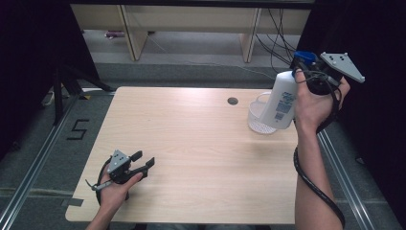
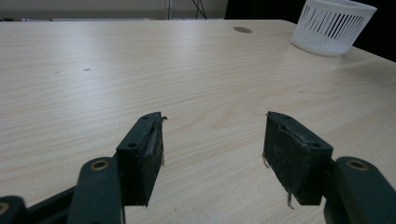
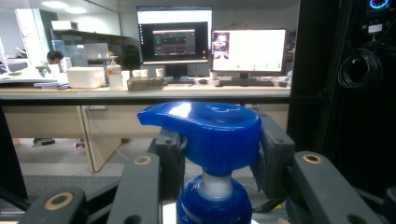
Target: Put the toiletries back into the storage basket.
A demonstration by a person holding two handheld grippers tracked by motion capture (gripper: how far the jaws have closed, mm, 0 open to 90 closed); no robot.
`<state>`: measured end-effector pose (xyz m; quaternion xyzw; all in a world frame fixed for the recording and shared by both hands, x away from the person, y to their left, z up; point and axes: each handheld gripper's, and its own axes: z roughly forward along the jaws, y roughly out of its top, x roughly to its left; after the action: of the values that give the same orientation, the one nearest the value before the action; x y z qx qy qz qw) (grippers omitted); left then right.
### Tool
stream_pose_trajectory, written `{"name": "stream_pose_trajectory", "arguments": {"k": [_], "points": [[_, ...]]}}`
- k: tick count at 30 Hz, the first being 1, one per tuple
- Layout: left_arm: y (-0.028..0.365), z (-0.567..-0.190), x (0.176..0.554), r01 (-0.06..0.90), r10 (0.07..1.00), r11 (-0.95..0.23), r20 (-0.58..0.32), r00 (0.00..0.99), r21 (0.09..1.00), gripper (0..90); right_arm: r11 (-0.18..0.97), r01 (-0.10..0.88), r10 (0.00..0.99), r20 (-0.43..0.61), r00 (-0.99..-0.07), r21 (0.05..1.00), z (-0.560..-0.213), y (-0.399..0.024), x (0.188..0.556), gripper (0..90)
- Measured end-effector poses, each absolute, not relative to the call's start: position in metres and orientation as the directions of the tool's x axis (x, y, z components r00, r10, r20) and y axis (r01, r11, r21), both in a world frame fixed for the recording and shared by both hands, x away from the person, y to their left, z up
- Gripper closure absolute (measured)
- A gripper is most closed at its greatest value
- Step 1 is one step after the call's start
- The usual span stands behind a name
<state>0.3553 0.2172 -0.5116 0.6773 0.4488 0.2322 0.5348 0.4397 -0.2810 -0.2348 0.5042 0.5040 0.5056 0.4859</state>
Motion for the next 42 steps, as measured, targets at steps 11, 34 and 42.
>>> {"name": "stream_pose_trajectory", "arguments": {"k": [11,34,42], "points": [[0.218,-0.512,0.356,0.36,0.857,-0.027,-0.164,0.489,0.933,37.1,-0.023,0.024,1.0,0.024,-0.014,0.999,-0.23,-0.282,0.446,60.3],[0.221,-0.511,0.355,0.356,0.863,-0.026,-0.159,0.48,0.934,36.6,-0.007,0.054,1.0,0.008,-0.011,0.999,-0.232,-0.284,0.471,60.3],[0.221,-0.512,0.355,0.365,0.864,-0.023,-0.165,0.476,0.931,36.6,-0.008,0.059,1.0,0.008,-0.008,0.998,-0.232,-0.288,0.481,60.3]]}}
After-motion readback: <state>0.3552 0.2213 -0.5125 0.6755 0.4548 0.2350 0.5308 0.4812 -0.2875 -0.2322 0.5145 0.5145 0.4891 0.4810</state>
